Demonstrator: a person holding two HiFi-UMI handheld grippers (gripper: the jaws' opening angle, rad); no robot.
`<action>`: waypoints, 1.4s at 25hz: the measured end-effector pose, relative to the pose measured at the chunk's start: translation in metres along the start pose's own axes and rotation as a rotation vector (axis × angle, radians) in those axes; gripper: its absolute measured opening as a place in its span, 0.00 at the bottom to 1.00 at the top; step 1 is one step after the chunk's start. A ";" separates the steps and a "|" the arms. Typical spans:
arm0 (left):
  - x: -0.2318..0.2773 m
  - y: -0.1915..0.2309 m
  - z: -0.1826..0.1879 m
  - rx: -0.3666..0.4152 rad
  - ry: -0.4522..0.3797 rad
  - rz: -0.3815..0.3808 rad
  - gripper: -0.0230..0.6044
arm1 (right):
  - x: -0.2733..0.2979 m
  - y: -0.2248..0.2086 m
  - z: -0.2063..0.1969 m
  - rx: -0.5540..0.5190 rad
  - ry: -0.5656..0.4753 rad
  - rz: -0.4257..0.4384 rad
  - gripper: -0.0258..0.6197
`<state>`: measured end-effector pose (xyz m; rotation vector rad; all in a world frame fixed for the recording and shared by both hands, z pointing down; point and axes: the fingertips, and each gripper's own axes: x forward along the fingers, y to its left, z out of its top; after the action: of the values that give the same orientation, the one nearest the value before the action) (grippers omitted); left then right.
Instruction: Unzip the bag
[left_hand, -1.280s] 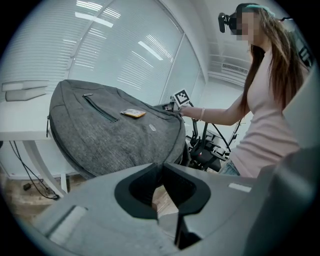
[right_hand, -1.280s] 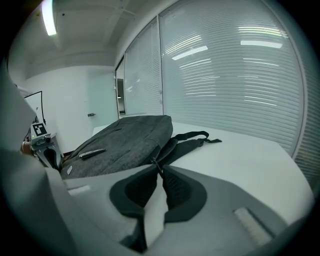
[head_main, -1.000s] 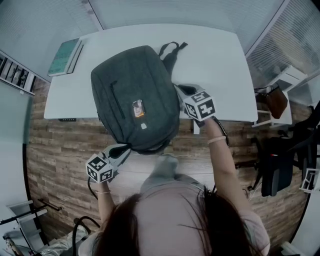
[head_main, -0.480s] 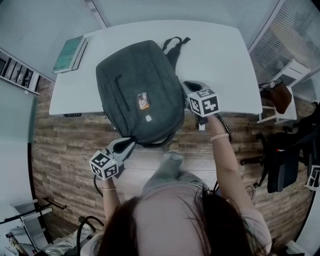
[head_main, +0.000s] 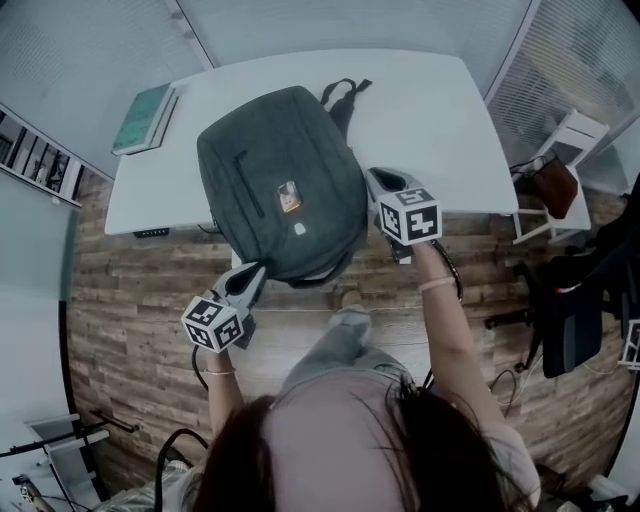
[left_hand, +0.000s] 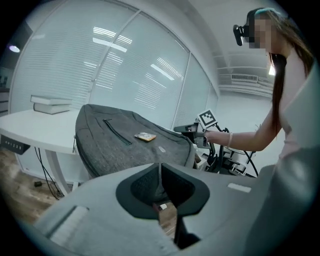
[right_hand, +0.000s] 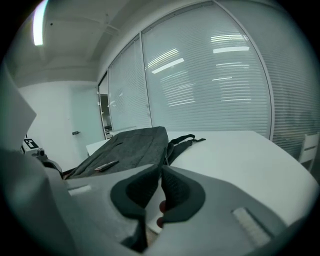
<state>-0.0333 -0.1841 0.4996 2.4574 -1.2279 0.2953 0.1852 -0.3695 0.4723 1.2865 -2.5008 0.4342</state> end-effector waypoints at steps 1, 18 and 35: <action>0.000 0.003 0.005 0.015 -0.011 0.021 0.08 | -0.004 0.004 0.001 -0.007 -0.011 -0.009 0.07; -0.009 -0.011 0.064 0.088 -0.140 0.210 0.07 | -0.070 0.079 0.006 -0.022 -0.175 -0.072 0.04; -0.036 -0.046 0.099 0.149 -0.240 0.303 0.05 | -0.117 0.138 0.022 -0.135 -0.294 -0.145 0.04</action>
<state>-0.0162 -0.1742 0.3859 2.4807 -1.7444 0.1799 0.1338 -0.2158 0.3882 1.5606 -2.5897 0.0430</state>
